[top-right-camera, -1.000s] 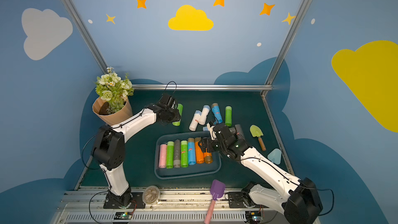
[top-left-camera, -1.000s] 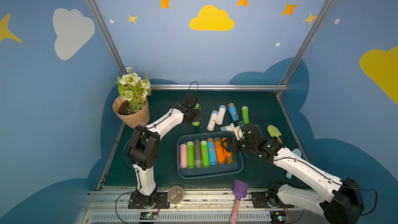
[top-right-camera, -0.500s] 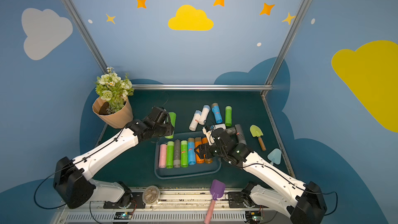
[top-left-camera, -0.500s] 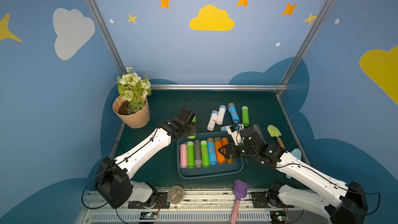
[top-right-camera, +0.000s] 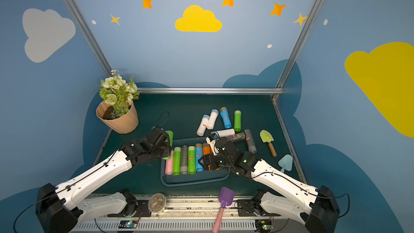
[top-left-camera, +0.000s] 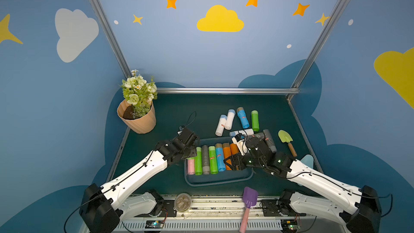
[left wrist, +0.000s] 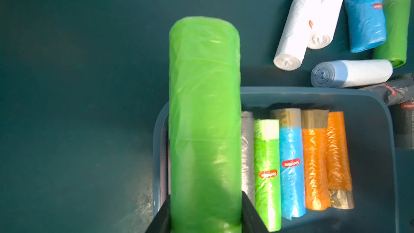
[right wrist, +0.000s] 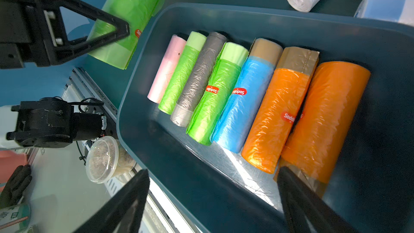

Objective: Put the roll of trash bags into the storage box
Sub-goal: Pick up the roll of trash bags from the center of the board, then place the roll of trash bags in the storage box.

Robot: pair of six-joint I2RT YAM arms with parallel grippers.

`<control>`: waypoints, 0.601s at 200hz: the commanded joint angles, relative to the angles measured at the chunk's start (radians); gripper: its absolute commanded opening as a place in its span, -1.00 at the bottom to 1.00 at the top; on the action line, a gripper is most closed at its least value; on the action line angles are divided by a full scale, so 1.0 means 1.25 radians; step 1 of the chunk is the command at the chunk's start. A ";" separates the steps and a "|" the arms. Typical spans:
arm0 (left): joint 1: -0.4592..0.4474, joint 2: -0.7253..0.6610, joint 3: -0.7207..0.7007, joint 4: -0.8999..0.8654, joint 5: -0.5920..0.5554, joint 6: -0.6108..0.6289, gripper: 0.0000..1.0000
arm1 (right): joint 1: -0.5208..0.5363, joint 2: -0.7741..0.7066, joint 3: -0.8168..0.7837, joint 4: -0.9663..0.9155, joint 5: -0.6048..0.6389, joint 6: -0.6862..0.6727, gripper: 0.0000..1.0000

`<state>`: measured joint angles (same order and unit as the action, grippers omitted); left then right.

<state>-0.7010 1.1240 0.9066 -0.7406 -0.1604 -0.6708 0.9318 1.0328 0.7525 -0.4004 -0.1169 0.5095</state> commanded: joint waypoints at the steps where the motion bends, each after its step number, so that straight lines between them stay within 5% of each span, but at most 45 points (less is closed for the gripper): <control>1: -0.022 -0.038 -0.017 -0.015 -0.036 -0.042 -0.19 | 0.015 0.004 0.001 0.012 0.019 0.014 0.74; 120: -0.103 -0.093 -0.121 -0.025 -0.080 -0.131 -0.19 | 0.049 0.026 0.001 0.021 0.042 0.029 0.74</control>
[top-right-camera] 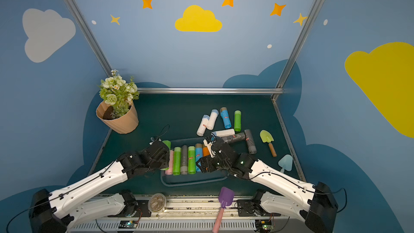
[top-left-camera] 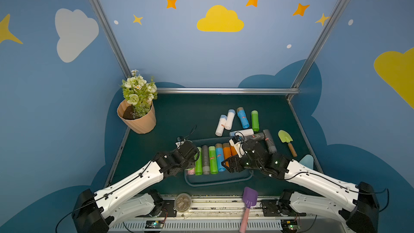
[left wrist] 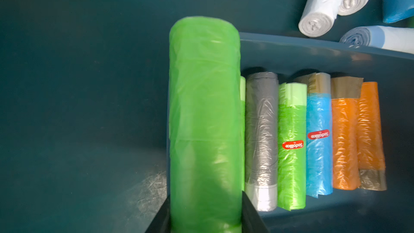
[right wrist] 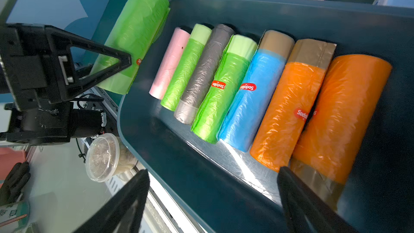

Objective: Put the roll of trash bags into the storage box
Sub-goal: Place the roll of trash bags in the storage box.

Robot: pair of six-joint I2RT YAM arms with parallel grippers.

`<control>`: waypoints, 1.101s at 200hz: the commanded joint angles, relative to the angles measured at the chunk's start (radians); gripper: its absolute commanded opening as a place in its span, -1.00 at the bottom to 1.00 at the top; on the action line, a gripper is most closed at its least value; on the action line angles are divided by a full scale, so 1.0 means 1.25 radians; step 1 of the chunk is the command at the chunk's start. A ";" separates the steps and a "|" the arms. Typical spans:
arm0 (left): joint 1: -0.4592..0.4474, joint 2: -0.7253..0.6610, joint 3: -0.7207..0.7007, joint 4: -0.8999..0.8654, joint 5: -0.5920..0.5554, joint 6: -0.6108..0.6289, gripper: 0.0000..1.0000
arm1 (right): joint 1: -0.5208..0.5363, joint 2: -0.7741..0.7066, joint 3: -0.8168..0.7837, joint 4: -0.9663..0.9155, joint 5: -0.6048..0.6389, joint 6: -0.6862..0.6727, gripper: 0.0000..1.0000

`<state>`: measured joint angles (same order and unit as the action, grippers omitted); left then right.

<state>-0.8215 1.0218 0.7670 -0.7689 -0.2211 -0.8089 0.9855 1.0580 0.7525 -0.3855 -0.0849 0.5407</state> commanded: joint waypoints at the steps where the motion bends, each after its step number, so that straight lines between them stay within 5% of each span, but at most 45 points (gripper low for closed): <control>1: -0.007 -0.011 -0.011 -0.002 -0.032 -0.020 -0.19 | 0.006 0.006 0.001 0.010 0.016 0.004 0.74; 220: -0.052 0.049 -0.090 0.059 -0.068 -0.057 -0.16 | 0.034 0.021 -0.024 0.063 -0.027 -0.007 0.74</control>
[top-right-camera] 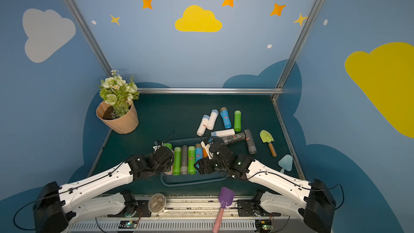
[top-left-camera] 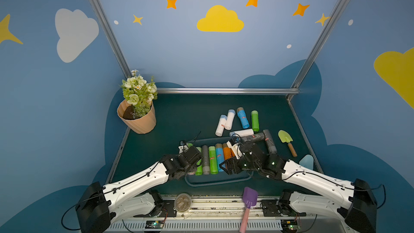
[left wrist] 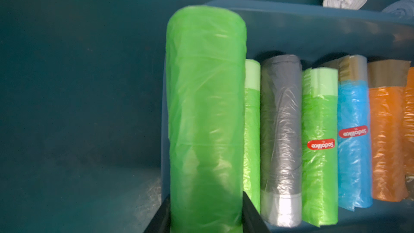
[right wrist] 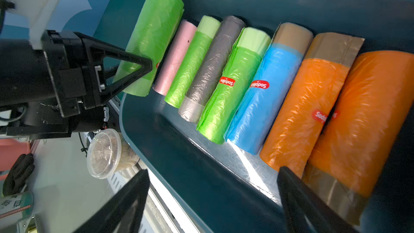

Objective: Put the roll of trash bags into the storage box
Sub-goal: Place the roll of trash bags in the storage box.

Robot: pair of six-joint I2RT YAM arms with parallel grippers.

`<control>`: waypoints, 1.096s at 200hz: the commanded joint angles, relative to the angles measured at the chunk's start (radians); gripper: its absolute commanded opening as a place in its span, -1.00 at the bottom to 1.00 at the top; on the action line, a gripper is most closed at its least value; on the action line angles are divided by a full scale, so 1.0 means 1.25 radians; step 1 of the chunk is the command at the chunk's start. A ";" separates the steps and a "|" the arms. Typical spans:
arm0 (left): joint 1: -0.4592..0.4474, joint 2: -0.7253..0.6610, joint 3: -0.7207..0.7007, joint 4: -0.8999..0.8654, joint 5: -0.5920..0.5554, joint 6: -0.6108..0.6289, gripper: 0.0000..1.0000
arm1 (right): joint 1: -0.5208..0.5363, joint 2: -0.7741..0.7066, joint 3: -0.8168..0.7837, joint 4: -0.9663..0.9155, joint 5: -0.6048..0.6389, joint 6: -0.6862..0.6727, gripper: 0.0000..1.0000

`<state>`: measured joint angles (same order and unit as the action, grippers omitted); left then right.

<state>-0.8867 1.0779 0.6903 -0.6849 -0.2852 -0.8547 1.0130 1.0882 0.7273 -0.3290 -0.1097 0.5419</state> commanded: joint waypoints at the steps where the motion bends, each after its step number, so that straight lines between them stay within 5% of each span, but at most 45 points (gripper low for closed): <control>1: 0.000 0.005 -0.029 -0.007 -0.016 -0.020 -0.16 | 0.012 -0.003 -0.004 0.018 -0.006 -0.008 0.74; 219: -0.003 0.032 -0.035 0.009 -0.014 -0.012 0.14 | 0.021 -0.018 -0.028 0.015 0.024 0.003 0.74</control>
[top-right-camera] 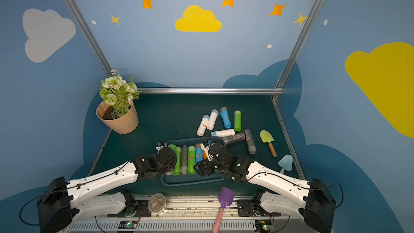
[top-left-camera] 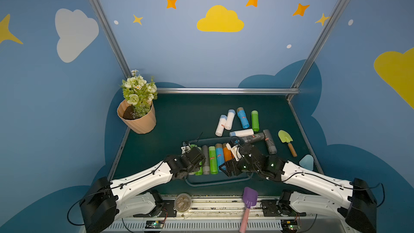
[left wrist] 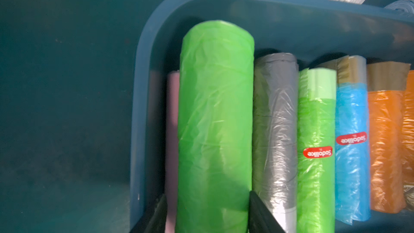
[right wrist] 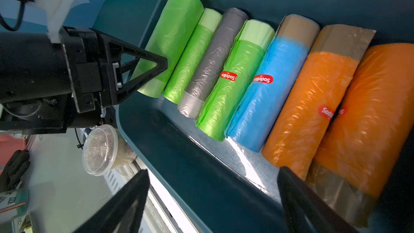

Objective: Put the roll of trash bags into the storage box
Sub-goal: Place the roll of trash bags in the storage box.

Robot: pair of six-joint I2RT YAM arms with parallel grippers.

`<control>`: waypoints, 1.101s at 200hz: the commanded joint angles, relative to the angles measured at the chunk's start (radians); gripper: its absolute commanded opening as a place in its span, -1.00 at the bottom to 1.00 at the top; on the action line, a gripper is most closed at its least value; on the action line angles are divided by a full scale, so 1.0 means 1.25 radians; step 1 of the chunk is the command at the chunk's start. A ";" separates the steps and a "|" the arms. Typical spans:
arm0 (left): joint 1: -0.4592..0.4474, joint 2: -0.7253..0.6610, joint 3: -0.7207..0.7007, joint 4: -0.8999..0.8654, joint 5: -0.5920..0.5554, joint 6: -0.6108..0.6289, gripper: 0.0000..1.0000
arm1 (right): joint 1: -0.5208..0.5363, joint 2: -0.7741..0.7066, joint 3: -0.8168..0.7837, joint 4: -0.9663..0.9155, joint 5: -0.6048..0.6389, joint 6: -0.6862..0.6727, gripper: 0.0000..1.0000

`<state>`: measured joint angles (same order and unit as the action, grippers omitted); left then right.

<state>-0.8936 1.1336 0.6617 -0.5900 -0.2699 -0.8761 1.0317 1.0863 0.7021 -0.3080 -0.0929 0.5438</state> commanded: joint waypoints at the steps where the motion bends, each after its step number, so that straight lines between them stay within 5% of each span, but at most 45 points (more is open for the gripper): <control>1: 0.002 -0.012 -0.012 -0.067 -0.026 0.005 0.14 | 0.006 -0.017 -0.008 -0.002 0.010 0.002 0.75; 121: -0.002 -0.118 -0.003 -0.035 -0.002 0.067 0.27 | 0.002 -0.014 0.002 -0.021 0.060 0.028 0.75; 198: 0.014 -0.155 -0.007 0.098 0.077 0.223 0.46 | -0.046 0.017 0.048 -0.058 0.093 0.031 0.74; 220: 0.028 -0.142 0.020 0.125 0.132 0.299 0.68 | -0.069 0.030 0.056 -0.055 0.095 0.032 0.73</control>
<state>-0.8753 0.9421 0.6563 -0.4957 -0.1860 -0.6304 0.9733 1.1069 0.7361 -0.3641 0.0078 0.5766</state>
